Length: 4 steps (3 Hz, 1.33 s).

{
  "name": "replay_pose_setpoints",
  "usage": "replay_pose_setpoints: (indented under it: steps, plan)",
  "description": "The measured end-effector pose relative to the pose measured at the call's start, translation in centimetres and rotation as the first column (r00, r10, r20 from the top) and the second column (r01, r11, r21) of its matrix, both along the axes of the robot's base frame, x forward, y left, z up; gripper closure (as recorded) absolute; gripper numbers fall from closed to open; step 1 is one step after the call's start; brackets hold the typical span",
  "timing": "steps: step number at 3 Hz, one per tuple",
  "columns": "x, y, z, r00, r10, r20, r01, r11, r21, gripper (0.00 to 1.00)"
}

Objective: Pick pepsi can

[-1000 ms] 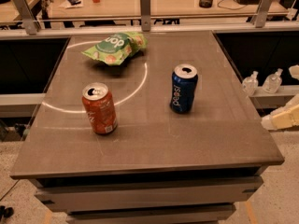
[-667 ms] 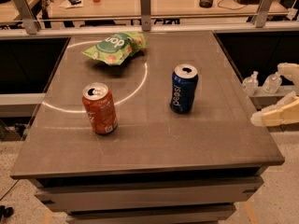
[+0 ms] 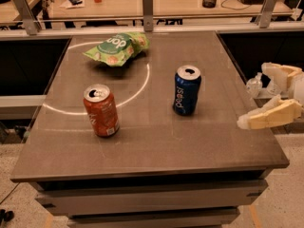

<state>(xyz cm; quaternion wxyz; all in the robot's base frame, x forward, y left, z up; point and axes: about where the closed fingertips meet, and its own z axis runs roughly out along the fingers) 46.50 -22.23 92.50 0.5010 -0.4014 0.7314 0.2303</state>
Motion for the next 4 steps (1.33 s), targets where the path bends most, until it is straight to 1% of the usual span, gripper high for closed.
replay_pose_setpoints:
  steps: [1,2,3,4]
  plan:
    - [1.8,1.8,-1.0,0.9991,0.011,0.041,-0.011,1.0,0.006,0.0]
    - [1.9,1.8,-0.9,0.9991,0.009,0.042,-0.009,1.0,0.006,0.0]
    - [2.0,2.5,-1.4,0.9993,0.016,0.035,-0.017,0.999,0.046,0.0]
    - [2.7,3.9,-2.5,0.9983,0.048,0.033,-0.051,0.994,0.095,0.0]
